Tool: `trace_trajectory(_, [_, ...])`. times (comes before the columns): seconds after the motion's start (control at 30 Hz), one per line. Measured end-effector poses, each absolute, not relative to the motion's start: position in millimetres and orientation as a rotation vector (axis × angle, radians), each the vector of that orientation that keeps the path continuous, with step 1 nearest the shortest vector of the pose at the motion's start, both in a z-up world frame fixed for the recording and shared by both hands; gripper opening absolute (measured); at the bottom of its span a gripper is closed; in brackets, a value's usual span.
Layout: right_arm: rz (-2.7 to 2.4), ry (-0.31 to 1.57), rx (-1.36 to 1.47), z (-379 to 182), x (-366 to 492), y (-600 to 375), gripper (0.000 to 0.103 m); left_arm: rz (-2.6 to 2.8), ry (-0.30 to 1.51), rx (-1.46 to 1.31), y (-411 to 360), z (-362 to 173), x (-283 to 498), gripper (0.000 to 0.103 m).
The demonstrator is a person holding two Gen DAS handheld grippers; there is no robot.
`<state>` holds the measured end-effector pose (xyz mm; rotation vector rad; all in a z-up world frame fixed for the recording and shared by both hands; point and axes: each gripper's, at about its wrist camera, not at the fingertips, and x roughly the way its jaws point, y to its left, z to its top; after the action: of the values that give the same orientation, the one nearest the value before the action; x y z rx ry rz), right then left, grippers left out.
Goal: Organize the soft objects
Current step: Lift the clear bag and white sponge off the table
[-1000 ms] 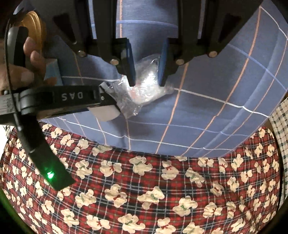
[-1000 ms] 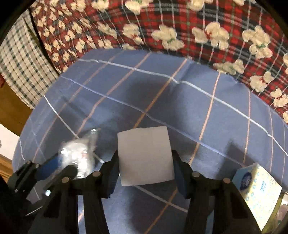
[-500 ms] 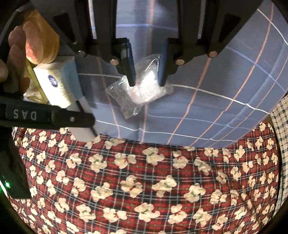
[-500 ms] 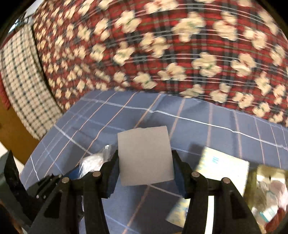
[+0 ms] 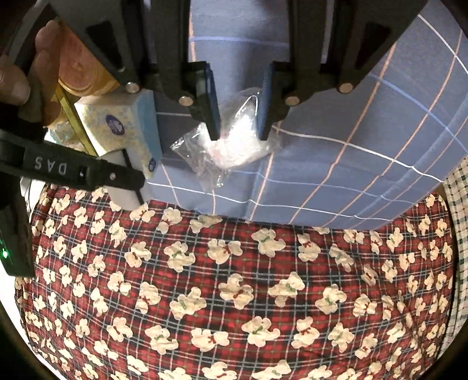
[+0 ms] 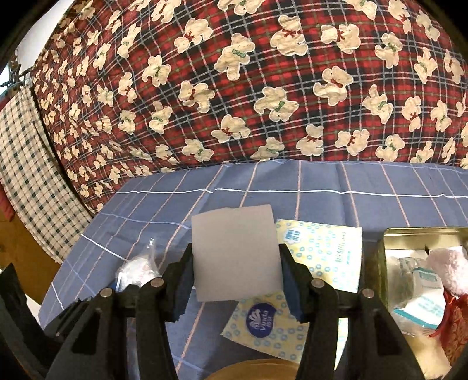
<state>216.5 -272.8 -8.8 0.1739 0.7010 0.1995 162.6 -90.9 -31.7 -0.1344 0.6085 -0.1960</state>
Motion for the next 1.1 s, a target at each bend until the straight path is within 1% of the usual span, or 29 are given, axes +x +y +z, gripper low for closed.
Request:
trace_trajectory(0.27, [0.215, 0.661, 0.189, -6.4, 210.3, -277.3, 0.056, -0.161, 0.556, -0.086, -99.2, -24.9, 154.8, 0.024])
trace_trajectory(0.5, [0.22, 0.554, 0.186, 3.4, 197.2, -277.8, 0.056, -0.167, 0.549, -0.1, -98.6, -24.0, 154.8, 0.024])
trace_trajectory(1.1, [0.213, 0.459, 0.204, 9.6, 182.7, -283.0, 0.056, -0.172, 0.477, -0.052, -108.5, -18.9, 144.1, 0.024])
